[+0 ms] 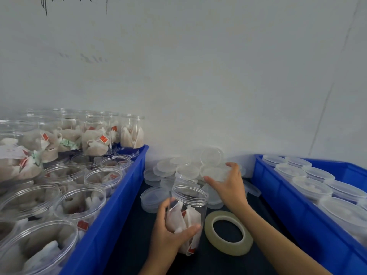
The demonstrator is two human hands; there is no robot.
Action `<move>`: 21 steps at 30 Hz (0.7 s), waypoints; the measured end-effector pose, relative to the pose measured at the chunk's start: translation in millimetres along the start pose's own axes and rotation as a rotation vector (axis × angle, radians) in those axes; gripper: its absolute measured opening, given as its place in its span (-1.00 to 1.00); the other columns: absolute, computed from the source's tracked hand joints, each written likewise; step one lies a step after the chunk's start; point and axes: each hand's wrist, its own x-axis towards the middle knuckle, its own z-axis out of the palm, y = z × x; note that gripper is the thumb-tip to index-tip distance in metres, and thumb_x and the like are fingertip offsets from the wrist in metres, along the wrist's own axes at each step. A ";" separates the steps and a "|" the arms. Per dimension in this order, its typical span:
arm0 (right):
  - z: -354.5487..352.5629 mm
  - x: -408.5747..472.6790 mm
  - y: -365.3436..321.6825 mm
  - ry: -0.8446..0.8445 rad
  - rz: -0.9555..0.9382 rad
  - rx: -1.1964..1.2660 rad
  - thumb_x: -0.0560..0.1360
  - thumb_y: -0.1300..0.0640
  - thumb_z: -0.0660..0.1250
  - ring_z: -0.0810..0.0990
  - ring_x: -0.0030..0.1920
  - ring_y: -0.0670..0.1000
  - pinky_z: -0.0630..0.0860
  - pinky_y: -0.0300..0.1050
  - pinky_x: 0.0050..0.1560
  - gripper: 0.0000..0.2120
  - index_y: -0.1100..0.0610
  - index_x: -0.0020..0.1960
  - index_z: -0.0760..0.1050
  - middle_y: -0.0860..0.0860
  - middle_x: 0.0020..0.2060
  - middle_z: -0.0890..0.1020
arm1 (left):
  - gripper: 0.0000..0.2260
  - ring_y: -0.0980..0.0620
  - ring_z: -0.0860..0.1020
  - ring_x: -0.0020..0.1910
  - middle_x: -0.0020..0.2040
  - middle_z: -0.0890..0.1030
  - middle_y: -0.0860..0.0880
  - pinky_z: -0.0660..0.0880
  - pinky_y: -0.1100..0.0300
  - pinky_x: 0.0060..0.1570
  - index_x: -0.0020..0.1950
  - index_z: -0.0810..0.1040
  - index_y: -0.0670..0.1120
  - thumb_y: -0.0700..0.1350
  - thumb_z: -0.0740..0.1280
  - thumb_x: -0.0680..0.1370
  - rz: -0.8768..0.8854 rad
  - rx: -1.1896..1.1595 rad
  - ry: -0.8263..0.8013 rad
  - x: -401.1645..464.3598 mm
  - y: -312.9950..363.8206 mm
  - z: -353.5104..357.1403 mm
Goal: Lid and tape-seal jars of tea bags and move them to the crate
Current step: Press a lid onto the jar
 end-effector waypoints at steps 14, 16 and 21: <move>-25.4 -101.4 -16.2 -0.261 0.155 0.719 0.19 -0.34 0.50 0.62 0.15 0.07 0.48 0.23 0.26 -0.28 -0.11 0.26 0.40 0.04 0.15 0.63 | -0.32 0.49 0.48 0.06 0.07 0.54 0.43 0.41 0.55 -0.11 0.10 0.24 0.64 0.35 0.51 0.10 0.074 0.334 -0.129 -20.7 24.7 11.7; -27.4 -104.4 -13.6 -0.281 0.132 0.696 0.16 -0.37 0.50 0.62 0.15 0.07 0.50 0.22 0.23 -0.28 -0.16 0.23 0.41 0.02 0.16 0.62 | -0.31 0.52 0.46 0.07 0.09 0.50 0.47 0.40 0.57 -0.10 0.09 0.21 0.68 0.36 0.50 0.10 0.092 0.360 -0.125 -22.0 25.9 12.0; -38.8 -103.3 -1.3 -0.324 0.095 0.713 0.16 -0.33 0.54 0.65 0.12 0.06 0.54 0.18 0.20 -0.34 -0.23 0.21 0.48 -0.02 0.11 0.65 | -0.28 0.50 0.49 0.07 0.13 0.37 0.63 0.39 0.61 -0.13 0.10 0.19 0.70 0.36 0.51 0.10 0.113 0.375 -0.190 -24.2 30.9 14.3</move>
